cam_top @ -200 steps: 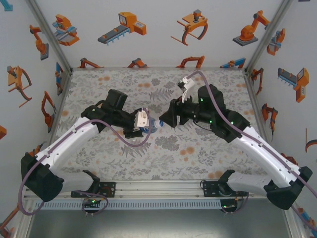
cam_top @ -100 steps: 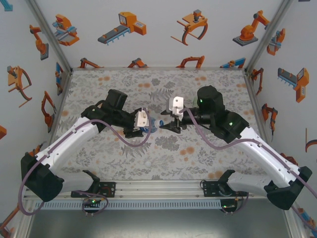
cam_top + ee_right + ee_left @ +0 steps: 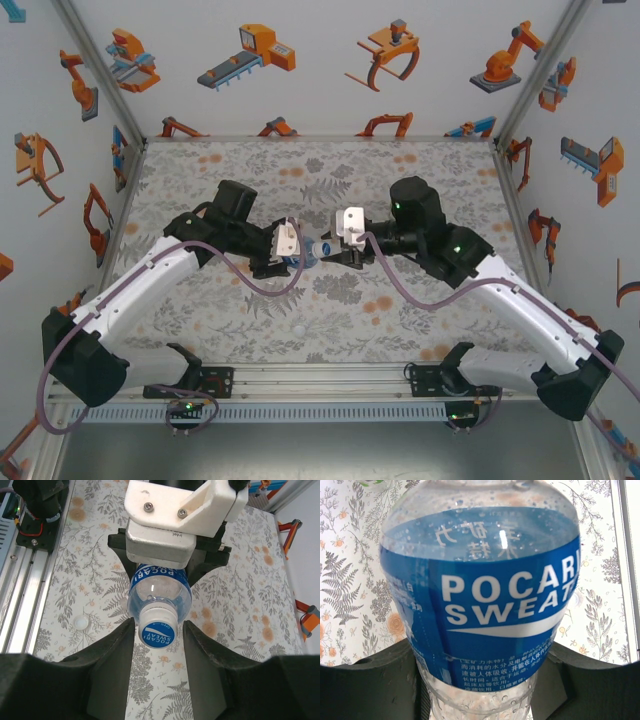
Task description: Screw on the bottle caps
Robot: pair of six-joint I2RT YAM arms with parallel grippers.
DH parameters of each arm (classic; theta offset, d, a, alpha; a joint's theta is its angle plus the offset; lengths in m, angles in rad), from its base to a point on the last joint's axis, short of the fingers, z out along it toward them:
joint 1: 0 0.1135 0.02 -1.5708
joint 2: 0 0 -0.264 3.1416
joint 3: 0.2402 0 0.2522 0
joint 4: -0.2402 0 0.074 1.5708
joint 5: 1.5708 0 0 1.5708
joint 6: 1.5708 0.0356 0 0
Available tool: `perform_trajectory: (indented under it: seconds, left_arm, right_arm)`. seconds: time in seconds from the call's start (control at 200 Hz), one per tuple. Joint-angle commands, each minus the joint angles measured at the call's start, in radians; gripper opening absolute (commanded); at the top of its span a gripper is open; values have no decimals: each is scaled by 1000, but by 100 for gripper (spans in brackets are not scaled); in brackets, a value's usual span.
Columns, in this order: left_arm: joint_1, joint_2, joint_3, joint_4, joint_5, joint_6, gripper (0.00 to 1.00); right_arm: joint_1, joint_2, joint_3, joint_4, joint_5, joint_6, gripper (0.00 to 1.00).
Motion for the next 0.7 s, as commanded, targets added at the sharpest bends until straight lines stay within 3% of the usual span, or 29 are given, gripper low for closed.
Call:
perform_trajectory:
  seconds: [0.0,0.23,0.391,0.511,0.696]
  left_arm:
    - [0,-22,10,1,36,23,0]
    - [-1,-23,10,0,37,23,0]
    - [0,-24,10,1,36,23,0]
    - [0,-24,10,1,32,23,0]
    - [0,-20,13,4,23,18,0]
  right_arm:
    - [3,8,-9,26,-16,-26,41]
    - [2,17,-2,6,-14,-25,38]
    - [3,21,-3,23,0,69,18]
    - [2,28,-14,71,85,364,0]
    - [3,51,-28,81,285,1054,0]
